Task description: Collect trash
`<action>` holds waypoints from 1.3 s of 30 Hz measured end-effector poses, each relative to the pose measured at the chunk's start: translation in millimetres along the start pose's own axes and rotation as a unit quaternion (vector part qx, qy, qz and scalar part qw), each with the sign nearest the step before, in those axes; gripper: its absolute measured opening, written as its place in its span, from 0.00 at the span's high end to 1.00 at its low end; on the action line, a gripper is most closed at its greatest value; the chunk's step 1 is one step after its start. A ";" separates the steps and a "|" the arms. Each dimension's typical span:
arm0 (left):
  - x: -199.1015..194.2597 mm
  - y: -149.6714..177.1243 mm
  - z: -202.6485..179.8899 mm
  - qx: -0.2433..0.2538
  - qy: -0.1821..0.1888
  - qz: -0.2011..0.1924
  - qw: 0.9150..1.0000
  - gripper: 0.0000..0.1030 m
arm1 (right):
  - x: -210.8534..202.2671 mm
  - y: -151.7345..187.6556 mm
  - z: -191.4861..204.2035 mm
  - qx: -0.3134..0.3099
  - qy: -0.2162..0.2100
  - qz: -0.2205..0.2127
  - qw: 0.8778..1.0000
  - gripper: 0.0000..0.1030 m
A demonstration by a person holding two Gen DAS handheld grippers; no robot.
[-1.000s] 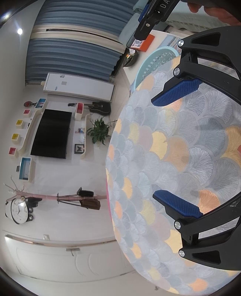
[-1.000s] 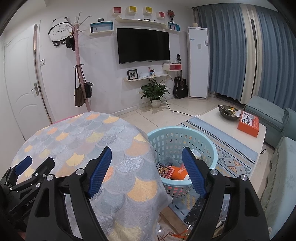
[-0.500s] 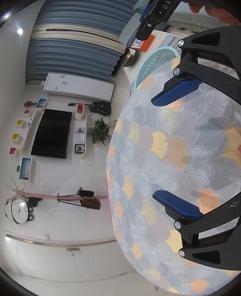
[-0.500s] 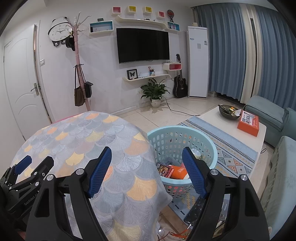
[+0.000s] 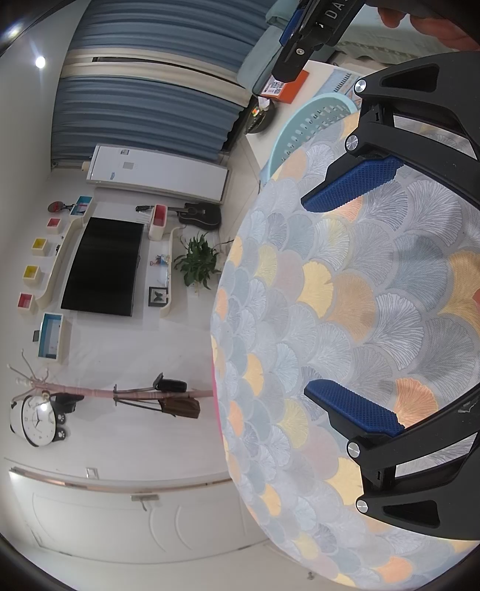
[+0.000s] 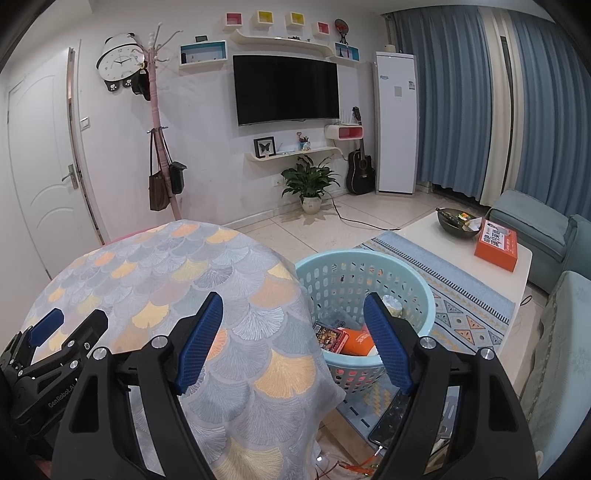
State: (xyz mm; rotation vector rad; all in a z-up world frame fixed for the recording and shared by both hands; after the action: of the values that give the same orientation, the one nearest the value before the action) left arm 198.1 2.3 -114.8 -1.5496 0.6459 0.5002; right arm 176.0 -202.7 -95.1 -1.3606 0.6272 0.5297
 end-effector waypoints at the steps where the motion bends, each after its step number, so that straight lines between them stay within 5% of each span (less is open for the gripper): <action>1: 0.0 -0.1 0.0 0.000 0.000 0.000 1.000 0.13 | 0.2 -0.4 -0.2 0.000 0.000 0.000 1.000 0.28; 26: -0.8 0.8 -0.5 -0.001 -0.005 -0.001 1.000 0.13 | -0.2 -0.4 -0.2 0.000 0.000 0.002 1.000 0.28; 39: -35.7 -2.6 31.6 -0.025 -0.048 0.007 0.999 0.08 | -2.3 11.1 33.1 -0.032 -0.023 0.011 0.999 0.28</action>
State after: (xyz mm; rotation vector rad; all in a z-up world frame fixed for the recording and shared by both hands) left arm 175.3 37.5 -91.9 -1.5590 0.5744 0.6006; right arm 170.2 -168.4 -98.4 -1.4002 0.5926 0.6005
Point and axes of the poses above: each gripper's, at about its wrist camera, not at the fingertips, and x roughly the way its jaws point, z to its left, y to its underside, the point moved 10 cm from there along x, roughly the way its jaws point, and after that the axes turned 15 degrees about z, right-handed, at the moved point
